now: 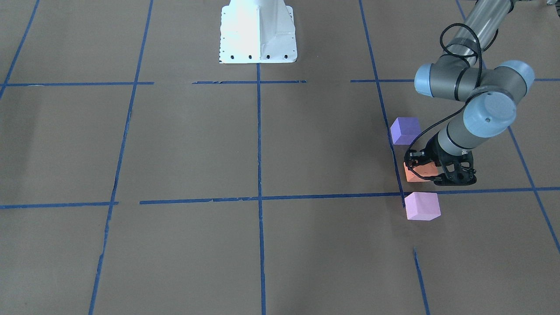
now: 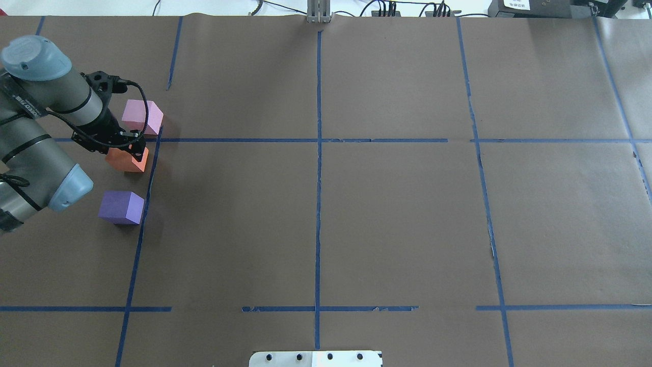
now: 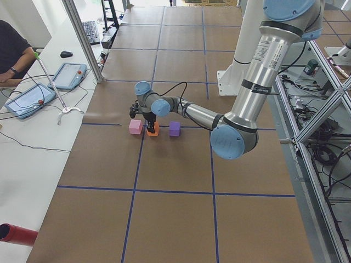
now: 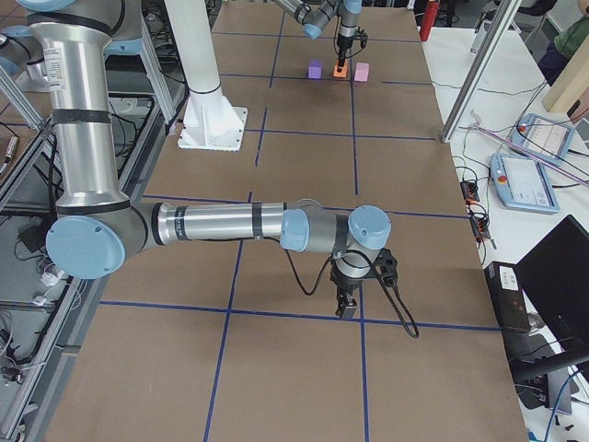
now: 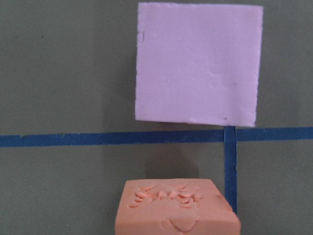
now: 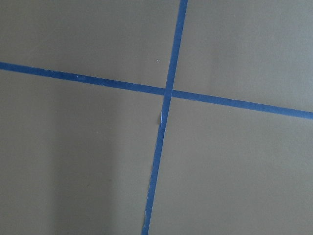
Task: Arrange blocks in a line
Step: 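Lower the orange cube between the pink and purple cubes, aligning it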
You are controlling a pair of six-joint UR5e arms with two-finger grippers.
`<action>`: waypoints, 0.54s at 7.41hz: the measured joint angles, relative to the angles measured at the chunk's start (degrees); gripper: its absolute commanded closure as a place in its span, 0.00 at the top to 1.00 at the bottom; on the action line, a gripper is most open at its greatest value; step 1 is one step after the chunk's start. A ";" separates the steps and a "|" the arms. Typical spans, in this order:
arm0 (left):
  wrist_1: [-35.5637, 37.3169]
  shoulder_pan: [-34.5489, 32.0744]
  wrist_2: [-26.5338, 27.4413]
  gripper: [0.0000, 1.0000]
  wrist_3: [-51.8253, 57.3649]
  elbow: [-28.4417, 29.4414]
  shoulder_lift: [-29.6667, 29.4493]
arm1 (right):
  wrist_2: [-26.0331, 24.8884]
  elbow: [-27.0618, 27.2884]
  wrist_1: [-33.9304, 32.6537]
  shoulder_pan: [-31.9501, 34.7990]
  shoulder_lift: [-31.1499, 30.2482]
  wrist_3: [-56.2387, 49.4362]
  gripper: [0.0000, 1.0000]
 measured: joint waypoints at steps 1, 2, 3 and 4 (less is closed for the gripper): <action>-0.31 0.00 -0.80 0.57 0.05 0.15 0.05 | 0.00 0.00 0.00 0.00 0.00 0.00 1.00; -0.46 0.00 -1.15 0.58 0.10 0.27 0.08 | 0.00 0.00 0.00 0.00 0.00 0.00 1.00; -0.92 0.00 -1.31 0.62 0.13 0.63 0.08 | 0.00 0.00 0.00 0.00 0.00 0.00 1.00; -1.66 0.00 -1.38 0.66 0.12 1.15 0.08 | 0.00 0.00 0.00 0.00 0.00 0.00 1.00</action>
